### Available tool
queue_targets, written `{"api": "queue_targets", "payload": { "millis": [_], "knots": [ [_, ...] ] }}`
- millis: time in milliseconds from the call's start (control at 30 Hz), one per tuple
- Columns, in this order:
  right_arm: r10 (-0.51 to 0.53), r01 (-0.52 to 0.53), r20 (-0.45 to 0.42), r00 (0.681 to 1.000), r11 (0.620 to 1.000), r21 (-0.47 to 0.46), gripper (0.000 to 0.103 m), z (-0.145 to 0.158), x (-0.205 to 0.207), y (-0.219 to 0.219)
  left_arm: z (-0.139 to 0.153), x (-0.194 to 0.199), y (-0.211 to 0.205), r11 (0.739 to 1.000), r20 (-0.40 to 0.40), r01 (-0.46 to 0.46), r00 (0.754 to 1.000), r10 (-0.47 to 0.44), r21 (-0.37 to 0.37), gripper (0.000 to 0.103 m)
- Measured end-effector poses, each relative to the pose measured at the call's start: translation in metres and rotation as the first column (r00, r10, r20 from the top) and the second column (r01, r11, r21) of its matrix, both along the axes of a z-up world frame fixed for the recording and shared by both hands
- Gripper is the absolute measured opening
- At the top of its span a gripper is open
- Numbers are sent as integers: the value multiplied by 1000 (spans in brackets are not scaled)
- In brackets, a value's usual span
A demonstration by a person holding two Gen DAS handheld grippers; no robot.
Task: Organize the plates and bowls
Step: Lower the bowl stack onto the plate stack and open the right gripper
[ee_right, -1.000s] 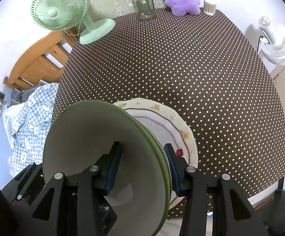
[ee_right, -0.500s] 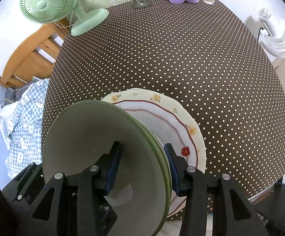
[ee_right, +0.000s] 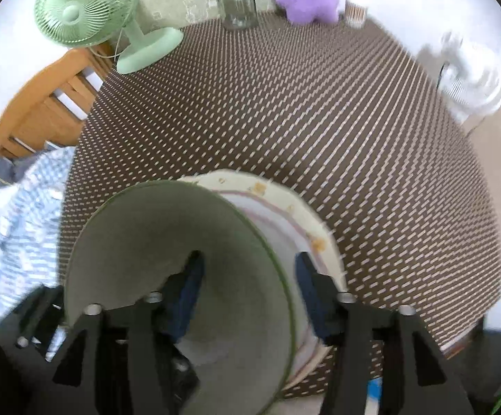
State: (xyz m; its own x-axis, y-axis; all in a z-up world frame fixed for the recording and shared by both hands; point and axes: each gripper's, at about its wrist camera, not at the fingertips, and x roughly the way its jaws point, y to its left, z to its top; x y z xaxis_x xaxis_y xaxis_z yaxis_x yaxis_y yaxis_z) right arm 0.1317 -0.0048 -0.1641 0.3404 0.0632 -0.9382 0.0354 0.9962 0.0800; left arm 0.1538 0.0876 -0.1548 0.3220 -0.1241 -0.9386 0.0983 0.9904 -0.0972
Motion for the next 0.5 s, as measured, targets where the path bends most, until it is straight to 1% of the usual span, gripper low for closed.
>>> {"api": "queue_targets", "payload": {
  "millis": [33, 67, 167, 233, 367, 500],
  "knots": [
    [1, -1, 20, 1000, 1000, -7, 73, 4, -2, 0, 2, 0, 3, 1000, 4, -6, 1000, 6, 2, 77],
    [1, -1, 33, 999, 1000, 5, 77, 9, -5, 0, 5, -1, 5, 1000, 12, -8, 1000, 8, 3, 79],
    [-4, 3, 67, 998, 1000, 4, 82, 21, -12, -1, 17, -7, 6, 1000, 55, 7, 998, -7, 11, 80],
    [-4, 3, 91, 996, 1000, 6, 83, 29, -16, -3, 26, -13, 5, 1000, 85, 8, 996, -9, 10, 80],
    [2, -3, 141, 990, 1000, 7, 84, 46, -27, -12, 42, -25, 2, 1000, 134, -24, 991, 22, 17, 80],
    [3, -5, 180, 984, 1000, 13, 83, 57, -42, -26, 56, -43, -5, 999, 208, -45, 977, 38, 26, 80]
  ]
}}
